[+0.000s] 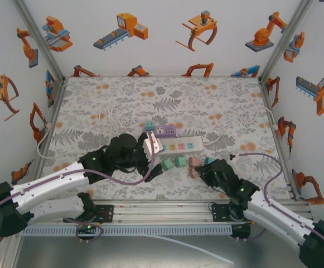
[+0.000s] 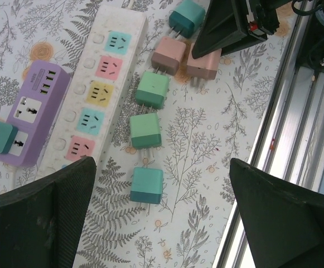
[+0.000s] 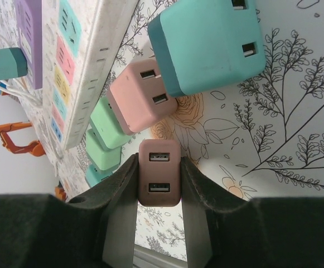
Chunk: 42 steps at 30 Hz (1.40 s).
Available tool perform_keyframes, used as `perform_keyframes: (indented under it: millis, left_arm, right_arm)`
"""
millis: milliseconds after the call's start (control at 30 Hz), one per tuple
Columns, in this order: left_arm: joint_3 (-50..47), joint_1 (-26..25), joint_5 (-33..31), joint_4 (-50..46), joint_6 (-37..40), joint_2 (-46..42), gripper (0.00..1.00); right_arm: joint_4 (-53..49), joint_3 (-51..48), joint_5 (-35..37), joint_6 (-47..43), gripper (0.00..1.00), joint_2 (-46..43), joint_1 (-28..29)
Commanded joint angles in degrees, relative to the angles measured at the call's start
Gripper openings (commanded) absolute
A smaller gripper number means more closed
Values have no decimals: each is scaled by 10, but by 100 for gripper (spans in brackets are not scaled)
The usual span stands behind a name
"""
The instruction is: Pull the plug off the socket
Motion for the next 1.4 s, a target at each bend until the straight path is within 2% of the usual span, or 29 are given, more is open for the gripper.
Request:
perform_keyframes:
  millis: [0, 133, 200, 300, 567, 900, 1000, 1167, 1300, 1367]
  left_arm:
    - [-6, -4, -7, 4, 11, -5, 97]
    - [-9, -4, -10, 7, 8, -3, 97]
    - [-12, -5, -15, 8, 7, -5, 97]
    - [-16, -5, -20, 12, 7, -8, 97]
    - [-24, -4, -35, 17, 6, -15, 97]
    - [-30, -4, -54, 24, 3, -21, 97]
    - [-34, -5, -85, 34, -7, -27, 97]
    - [-49, -4, -186, 65, -40, -41, 97]
    - [-60, 4, -250, 92, -82, -52, 97]
    - [-61, 18, -263, 95, -103, -54, 97]
  right_arm:
    - [11, -7, 22, 2, 32, 10, 7]
    - [-4, -7, 18, 4, 39, 20, 9]
    - [-20, -4, 20, 5, 46, 21, 10]
    - [-50, 5, 28, 4, 52, 14, 11]
    - [-133, 28, 52, 2, 54, -29, 11]
    - [-188, 92, 102, -100, 56, -32, 10]
    - [-166, 129, 129, -209, 56, -21, 11]
    - [-50, 174, 162, -495, 56, 11, 10]
    - [103, 177, 132, -723, 59, 52, 10]
    - [184, 173, 90, -837, 66, 76, 11]
